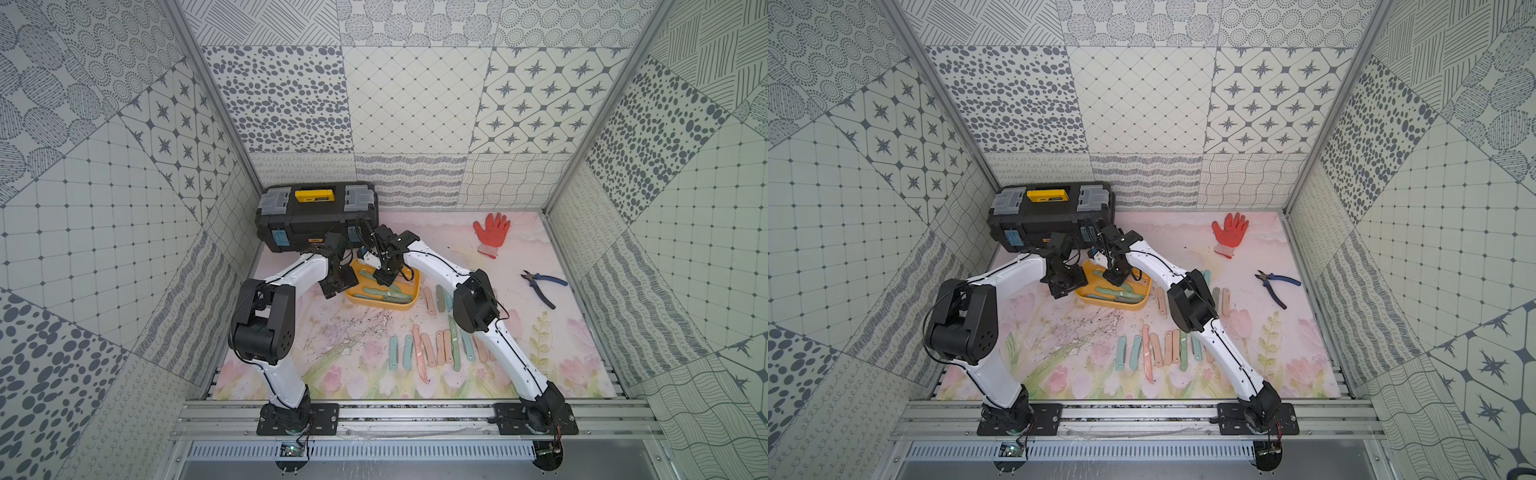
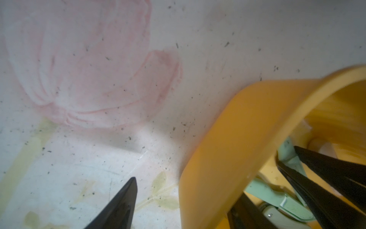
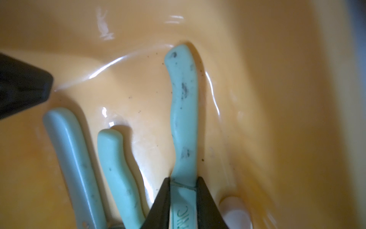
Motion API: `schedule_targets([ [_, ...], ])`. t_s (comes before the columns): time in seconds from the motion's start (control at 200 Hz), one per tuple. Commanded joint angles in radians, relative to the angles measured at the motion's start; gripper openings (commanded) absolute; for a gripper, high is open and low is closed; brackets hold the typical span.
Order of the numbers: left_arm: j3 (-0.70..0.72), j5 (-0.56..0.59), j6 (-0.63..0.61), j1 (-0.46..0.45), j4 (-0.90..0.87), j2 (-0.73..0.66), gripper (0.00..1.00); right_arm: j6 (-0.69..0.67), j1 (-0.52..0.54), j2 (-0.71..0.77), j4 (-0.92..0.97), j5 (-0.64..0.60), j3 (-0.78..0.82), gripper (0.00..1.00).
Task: Take the fruit knife out of the storage box
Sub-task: Pick up the fruit knife from the storage box.
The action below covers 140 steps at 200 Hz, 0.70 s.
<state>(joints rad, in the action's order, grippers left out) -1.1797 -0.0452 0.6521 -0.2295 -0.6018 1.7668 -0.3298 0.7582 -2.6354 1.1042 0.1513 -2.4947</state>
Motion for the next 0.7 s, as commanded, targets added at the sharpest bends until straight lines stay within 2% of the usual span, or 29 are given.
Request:
schedule_targets([
  [0.0,-0.001,-0.014,0.007,0.002,-0.003,-0.001,0.68,0.007,0.006,0.048,-0.019,0.017,-0.010,0.19],
  [0.175,-0.002,-0.013,0.007,0.004,-0.002,-0.004,0.68,0.014,0.005,0.082,-0.029,0.036,-0.010,0.15],
  [0.49,-0.005,-0.012,0.007,0.004,-0.005,-0.005,0.68,0.041,0.006,0.141,0.001,0.038,-0.029,0.15],
  [0.695,-0.005,-0.014,0.005,0.010,0.001,-0.021,0.68,0.059,0.005,0.196,0.033,-0.031,-0.034,0.15],
])
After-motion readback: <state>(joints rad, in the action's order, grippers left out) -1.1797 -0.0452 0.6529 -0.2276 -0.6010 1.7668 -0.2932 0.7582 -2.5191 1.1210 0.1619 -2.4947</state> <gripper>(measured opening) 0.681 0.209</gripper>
